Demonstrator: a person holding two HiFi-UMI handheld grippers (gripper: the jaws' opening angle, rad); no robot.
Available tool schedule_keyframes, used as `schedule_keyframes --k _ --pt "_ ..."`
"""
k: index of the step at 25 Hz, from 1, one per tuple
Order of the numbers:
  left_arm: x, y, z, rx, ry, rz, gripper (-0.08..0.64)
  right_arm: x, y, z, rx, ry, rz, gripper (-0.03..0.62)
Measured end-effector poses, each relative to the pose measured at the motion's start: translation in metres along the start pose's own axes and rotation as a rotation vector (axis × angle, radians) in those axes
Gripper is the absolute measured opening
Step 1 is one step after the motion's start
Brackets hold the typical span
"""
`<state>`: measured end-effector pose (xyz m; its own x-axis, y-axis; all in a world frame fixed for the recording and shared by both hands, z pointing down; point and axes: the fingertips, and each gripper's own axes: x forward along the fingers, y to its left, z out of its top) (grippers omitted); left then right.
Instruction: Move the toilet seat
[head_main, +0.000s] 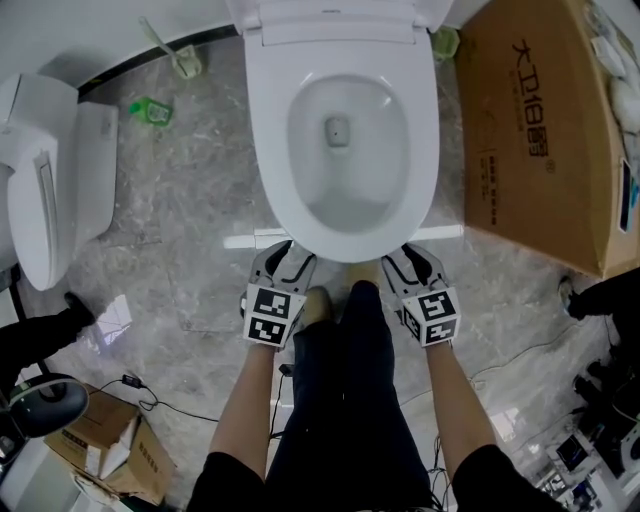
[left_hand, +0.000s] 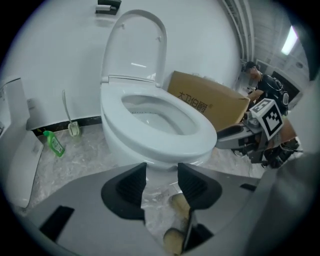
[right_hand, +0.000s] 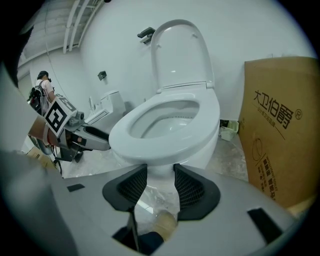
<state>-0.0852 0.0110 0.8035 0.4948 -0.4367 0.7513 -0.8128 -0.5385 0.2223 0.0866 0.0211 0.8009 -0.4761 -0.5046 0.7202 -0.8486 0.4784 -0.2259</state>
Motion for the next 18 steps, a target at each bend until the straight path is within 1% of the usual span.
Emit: schedule_keyframes --k 4,7,11,14,18 --pt "-0.007 -0.001 0.006 0.027 -0.057 -0.005 0.181 0.0 0.0 0.0 -0.01 0.003 0.003 0.184" --pt "-0.009 -0.003 0.009 0.022 -0.071 -0.002 0.181 -0.001 -0.001 -0.001 0.002 0.001 -0.009 0.178" --pt "-0.008 -0.003 0.011 0.042 -0.059 -0.009 0.183 -0.001 0.002 -0.002 0.014 0.005 -0.02 0.172" --pt "-0.007 -0.002 0.011 0.04 -0.042 -0.017 0.19 0.0 0.001 -0.001 -0.004 0.007 -0.018 0.175" --pt "-0.006 -0.003 0.013 0.074 -0.006 -0.021 0.19 0.0 0.001 0.001 -0.027 0.027 -0.012 0.183"
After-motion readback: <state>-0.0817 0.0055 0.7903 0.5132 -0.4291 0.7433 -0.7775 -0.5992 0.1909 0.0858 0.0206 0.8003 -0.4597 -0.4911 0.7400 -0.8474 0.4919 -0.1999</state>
